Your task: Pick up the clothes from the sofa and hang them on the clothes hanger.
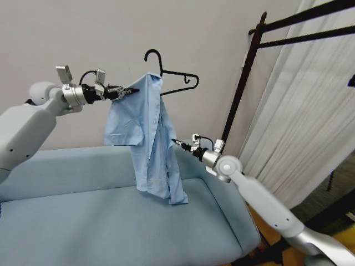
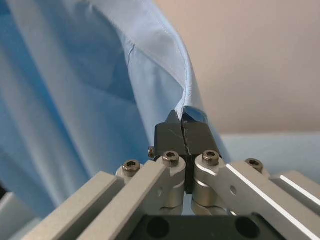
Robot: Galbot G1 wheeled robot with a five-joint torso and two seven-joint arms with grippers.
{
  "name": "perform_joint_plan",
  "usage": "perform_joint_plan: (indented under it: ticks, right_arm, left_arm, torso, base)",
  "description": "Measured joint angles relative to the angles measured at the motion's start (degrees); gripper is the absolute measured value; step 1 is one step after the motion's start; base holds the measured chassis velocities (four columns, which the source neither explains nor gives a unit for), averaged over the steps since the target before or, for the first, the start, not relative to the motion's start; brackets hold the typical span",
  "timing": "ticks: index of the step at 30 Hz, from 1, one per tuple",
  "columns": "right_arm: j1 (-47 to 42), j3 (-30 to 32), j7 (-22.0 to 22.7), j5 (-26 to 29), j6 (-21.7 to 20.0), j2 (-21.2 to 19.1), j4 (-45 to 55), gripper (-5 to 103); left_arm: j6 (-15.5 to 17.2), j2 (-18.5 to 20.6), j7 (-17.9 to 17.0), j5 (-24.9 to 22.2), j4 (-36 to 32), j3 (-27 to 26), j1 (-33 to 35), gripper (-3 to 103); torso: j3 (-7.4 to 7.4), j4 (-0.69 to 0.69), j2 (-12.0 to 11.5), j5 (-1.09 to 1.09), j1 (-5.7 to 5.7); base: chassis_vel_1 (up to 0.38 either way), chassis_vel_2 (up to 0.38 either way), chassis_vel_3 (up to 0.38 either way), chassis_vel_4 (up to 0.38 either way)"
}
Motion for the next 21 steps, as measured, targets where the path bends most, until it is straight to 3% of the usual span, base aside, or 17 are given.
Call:
perform_joint_plan:
  ticks: [8,21]
  right_arm:
    - [4.08,2.37,-0.09,-8.90,1.87,-0.99,-1.51,0]
    - [12.09,1.59,-0.05,-13.00,2.87,-1.79,-5.44,0]
  left_arm:
    - [0.06,0.74,-0.10,-0.01,-1.46,-2.89,2.58,3]
    - [-0.26,3.44,0.63,0.27,-3.75,-4.04,4.45,3]
  torso:
    - [0.00,0.00,0.00,0.01,0.00]
    - [0.00,0.00,0.00,0.00,0.00]
  base:
    - [0.000,0.000,0.000,0.000]
    - [0.000,0.000,0.000,0.000]
